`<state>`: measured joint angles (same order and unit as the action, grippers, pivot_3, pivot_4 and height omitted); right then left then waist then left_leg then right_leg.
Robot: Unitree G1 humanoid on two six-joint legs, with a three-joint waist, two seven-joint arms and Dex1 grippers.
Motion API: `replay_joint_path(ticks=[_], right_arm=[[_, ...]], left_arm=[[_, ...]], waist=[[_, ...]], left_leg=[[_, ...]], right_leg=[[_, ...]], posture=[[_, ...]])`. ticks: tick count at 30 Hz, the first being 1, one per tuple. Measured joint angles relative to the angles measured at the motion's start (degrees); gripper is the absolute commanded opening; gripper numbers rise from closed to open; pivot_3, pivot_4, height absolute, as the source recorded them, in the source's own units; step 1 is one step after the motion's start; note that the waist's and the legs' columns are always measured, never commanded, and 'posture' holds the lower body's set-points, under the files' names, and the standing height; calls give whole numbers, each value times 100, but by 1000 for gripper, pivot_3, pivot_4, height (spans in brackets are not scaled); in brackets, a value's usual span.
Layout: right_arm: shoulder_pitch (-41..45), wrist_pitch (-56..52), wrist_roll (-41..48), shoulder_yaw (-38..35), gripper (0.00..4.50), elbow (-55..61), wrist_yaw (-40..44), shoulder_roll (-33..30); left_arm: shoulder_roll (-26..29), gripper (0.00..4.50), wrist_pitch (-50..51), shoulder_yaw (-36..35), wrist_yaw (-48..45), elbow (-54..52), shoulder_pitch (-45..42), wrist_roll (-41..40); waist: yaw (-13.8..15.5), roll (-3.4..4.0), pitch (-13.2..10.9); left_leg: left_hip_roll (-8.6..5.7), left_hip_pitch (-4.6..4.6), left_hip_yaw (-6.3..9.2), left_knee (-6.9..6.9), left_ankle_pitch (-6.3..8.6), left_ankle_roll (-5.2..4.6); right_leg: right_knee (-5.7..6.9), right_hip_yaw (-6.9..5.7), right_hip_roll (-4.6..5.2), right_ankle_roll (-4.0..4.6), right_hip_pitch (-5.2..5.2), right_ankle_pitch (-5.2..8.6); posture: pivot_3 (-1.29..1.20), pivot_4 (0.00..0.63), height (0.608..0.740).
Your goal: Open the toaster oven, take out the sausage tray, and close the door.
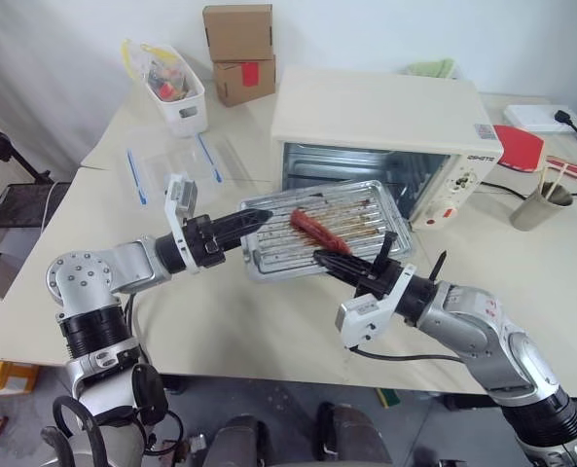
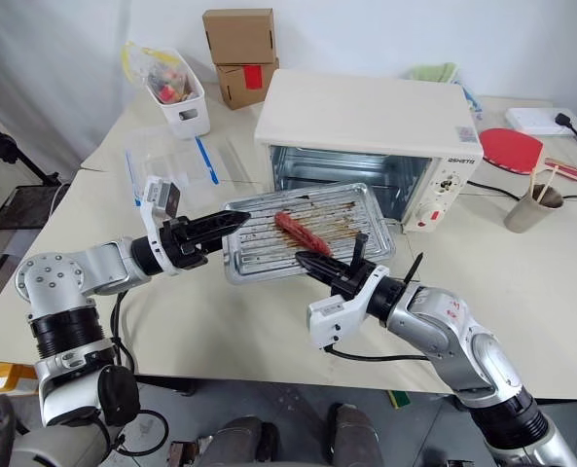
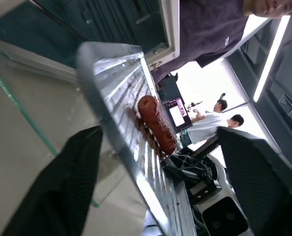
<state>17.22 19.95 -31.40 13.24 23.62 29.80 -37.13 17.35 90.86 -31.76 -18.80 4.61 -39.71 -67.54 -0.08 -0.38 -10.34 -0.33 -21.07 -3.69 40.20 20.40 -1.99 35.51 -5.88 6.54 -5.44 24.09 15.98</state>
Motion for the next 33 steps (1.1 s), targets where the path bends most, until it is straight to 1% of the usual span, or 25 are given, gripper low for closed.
replay_joint_path(ticks=[1,2,7,9,10,12,13,14,15,16,17,18,20,21,23,25,27,28,29,33], right_arm=[[45,1,9,0,0,-14,2,5],[79,4,21,0,0,-28,5,14],[134,25,58,-1,0,-108,28,55],[135,30,11,0,0,-133,44,56],[135,34,-26,0,0,-145,56,55],[135,27,-25,0,0,-150,111,56],[127,-7,79,-2,0,-150,190,69],[122,-14,108,-3,0,-150,211,74],[60,-86,317,-28,468,-150,266,156],[28,-120,408,-33,591,-151,290,183],[-2,-154,591,-49,820,-152,322,204],[-43,-149,818,-58,1144,-117,328,268],[-100,-160,1009,-100,1822,-84,368,245],[-158,-204,1119,-167,2151,-84,402,214],[-264,-303,1379,-298,2779,-84,510,129],[-467,-564,2071,-451,2779,-8,789,88],[-807,-882,2995,-688,2779,176,1187,-94],[-877,-948,3165,-749,2779,190,1265,-140],[-1027,-1197,3624,-935,2779,208,1432,-209],[-1517,-2060,4926,-1721,2779,233,1752,-446]], left_arm=[[-33,2458,28,-26,46,-6,0,-34],[-62,2288,55,-63,99,-6,0,-73],[-134,762,144,-232,579,30,38,-409],[-233,251,167,-340,808,96,79,-642],[-270,119,170,-368,964,145,98,-753],[-279,58,166,-382,1246,357,135,-1077],[-288,41,126,-384,1557,525,205,-1450],[-298,40,108,-383,1630,549,224,-1531],[-291,40,-29,-288,2011,614,309,-1987],[-279,40,-105,-241,2196,642,359,-2203],[-216,40,-273,-118,2430,654,462,-2578],[-97,40,-575,81,2821,651,641,-3083],[-32,40,-1062,322,3344,645,876,-3830],[-49,40,-1249,402,3552,616,972,-4093],[-71,40,-1467,419,3773,497,1102,-4298],[-101,40,-1581,393,3863,396,1149,-4340],[-83,40,-1616,312,3861,239,1377,-4344],[-81,40,-1634,268,3860,231,1442,-4349],[-30,40,-1668,200,3856,177,1672,-4356],[296,40,-1633,49,3751,-42,2536,-4366]], waist=[[4,0,0],[4,0,0],[0,0,0],[1,0,0],[3,0,0],[5,0,0],[3,0,0],[3,0,0],[3,0,0],[3,0,0],[2,-1,0],[-5,0,0],[-6,0,0],[1,0,0],[12,-1,0],[35,-1,0],[29,0,0],[28,-1,0],[15,-1,0],[4,-1,0]], left_leg=[[0,1,1,0,0,0],[0,1,1,0,0,1],[0,1,0,-1,0,1],[0,2,1,-1,0,1],[0,1,1,-1,-1,2],[0,2,1,-1,-1,2],[0,4,1,-1,-1,2],[0,3,2,-1,-1,2],[0,4,4,-2,-1,3],[0,6,4,-1,0,3],[1,5,5,-3,0,4],[2,9,8,-3,1,6],[3,18,8,-6,2,8],[3,30,9,-6,2,8],[3,59,10,-13,2,8],[2,71,13,-14,3,6],[1,76,10,-22,6,3],[1,76,10,-23,6,3],[5,75,10,-25,7,4],[15,77,7,-35,9,9]], right_leg=[[0,-1,0,0,0,0],[0,0,0,0,0,0],[0,0,0,0,0,0],[0,0,0,0,-1,0],[0,0,1,0,0,0],[0,1,1,0,-1,0],[1,1,5,0,-1,0],[2,1,7,0,-1,0],[1,1,9,0,0,0],[3,1,13,0,-1,0],[1,2,15,0,-1,0],[3,5,22,0,-1,0],[2,7,24,2,-8,0],[-1,5,22,2,-21,1],[-18,0,16,3,-59,1],[-31,-3,8,3,-80,1],[-31,1,8,3,-81,1],[-33,1,9,3,-81,1],[-38,2,12,3,-80,1],[-36,4,11,14,-75,7]], posture=[[0,150,740],[0,150,740],[0,150,740],[0,150,740],[0,150,740],[0,150,740],[0,150,740],[0,150,740],[0,150,740],[0,150,740],[0,150,740],[0,150,740],[0,150,740],[0,150,740],[0,150,740],[0,150,740],[0,150,740],[0,150,740],[0,150,740],[0,150,740]])
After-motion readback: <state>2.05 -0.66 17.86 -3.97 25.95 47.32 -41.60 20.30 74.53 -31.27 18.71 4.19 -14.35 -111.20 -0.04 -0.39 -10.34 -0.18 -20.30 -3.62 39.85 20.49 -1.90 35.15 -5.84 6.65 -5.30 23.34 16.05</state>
